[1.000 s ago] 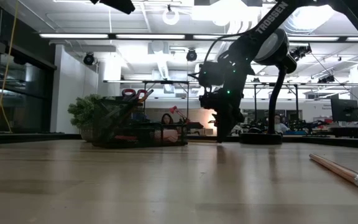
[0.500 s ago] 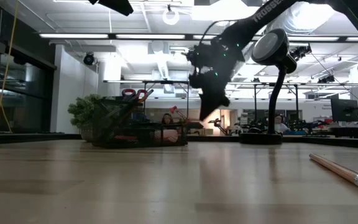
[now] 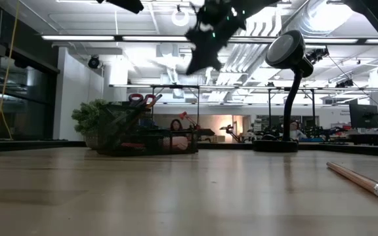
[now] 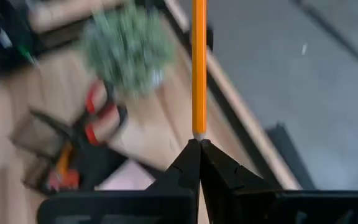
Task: Pick and place office supplies into organizer
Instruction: Put the top orange pencil into the black desk organizer
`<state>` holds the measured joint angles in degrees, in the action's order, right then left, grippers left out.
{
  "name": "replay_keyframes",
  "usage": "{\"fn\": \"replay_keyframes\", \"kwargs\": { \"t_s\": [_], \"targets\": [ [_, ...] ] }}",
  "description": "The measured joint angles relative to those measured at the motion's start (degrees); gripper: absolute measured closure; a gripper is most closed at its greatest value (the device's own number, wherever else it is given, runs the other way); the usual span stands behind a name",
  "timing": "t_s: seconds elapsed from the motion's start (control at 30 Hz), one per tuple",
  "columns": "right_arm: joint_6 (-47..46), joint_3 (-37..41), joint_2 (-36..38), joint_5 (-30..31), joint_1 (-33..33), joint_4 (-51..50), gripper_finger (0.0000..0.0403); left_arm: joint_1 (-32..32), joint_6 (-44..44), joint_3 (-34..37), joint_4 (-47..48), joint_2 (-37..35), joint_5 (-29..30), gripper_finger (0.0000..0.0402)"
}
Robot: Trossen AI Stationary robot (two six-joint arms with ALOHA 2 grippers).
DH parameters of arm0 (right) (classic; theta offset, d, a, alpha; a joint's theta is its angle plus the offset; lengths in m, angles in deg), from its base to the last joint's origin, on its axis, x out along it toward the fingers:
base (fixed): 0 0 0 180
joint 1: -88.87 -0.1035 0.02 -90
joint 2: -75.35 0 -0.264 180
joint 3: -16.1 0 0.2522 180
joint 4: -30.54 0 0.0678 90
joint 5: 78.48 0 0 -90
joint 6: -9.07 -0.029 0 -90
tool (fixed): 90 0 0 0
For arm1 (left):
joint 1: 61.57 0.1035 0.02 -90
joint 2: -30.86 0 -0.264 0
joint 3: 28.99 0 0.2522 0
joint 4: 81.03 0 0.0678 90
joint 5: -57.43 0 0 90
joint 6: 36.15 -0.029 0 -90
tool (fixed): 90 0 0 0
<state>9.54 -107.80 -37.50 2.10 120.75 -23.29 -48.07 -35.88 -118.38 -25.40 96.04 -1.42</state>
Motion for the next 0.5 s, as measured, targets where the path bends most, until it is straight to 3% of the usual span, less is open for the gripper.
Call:
{"fn": "replay_keyframes", "kwargs": {
  "t_s": [0.5],
  "targets": [
    [2.1,-24.87,0.05,-8.35,-0.09,0.19,0.0403,0.0,-14.08,0.0,-31.22,-1.09,-0.62,0.0263]
  ]
}}
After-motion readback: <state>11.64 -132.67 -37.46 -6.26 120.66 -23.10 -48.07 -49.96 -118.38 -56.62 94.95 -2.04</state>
